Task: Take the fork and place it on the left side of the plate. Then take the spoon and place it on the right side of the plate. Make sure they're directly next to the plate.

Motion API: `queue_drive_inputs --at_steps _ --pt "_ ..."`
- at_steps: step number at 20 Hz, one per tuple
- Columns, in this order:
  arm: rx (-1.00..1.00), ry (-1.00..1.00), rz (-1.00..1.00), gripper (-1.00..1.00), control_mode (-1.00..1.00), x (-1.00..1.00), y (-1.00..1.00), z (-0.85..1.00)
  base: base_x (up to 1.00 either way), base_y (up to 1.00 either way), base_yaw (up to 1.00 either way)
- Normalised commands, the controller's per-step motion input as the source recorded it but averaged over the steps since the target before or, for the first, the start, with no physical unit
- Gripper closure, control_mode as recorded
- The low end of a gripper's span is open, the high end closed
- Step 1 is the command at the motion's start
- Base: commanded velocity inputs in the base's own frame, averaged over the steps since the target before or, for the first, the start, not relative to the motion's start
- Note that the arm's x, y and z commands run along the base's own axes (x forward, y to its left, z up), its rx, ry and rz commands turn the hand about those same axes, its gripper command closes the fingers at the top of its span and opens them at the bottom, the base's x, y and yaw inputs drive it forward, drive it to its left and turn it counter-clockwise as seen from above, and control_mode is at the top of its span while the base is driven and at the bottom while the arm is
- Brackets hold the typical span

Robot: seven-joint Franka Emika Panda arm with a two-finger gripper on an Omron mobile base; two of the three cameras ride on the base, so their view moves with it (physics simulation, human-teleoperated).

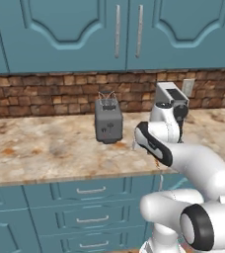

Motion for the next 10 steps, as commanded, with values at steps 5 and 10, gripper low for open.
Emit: queue_drive_inputs --at_steps 5,10 --pt "0.00 0.00 0.00 1.00 1.00 0.00 0.00 0.00 -0.83 0.67 0.26" --pt "0.00 0.00 0.00 1.00 1.00 0.00 0.00 0.00 -0.29 0.82 0.86"
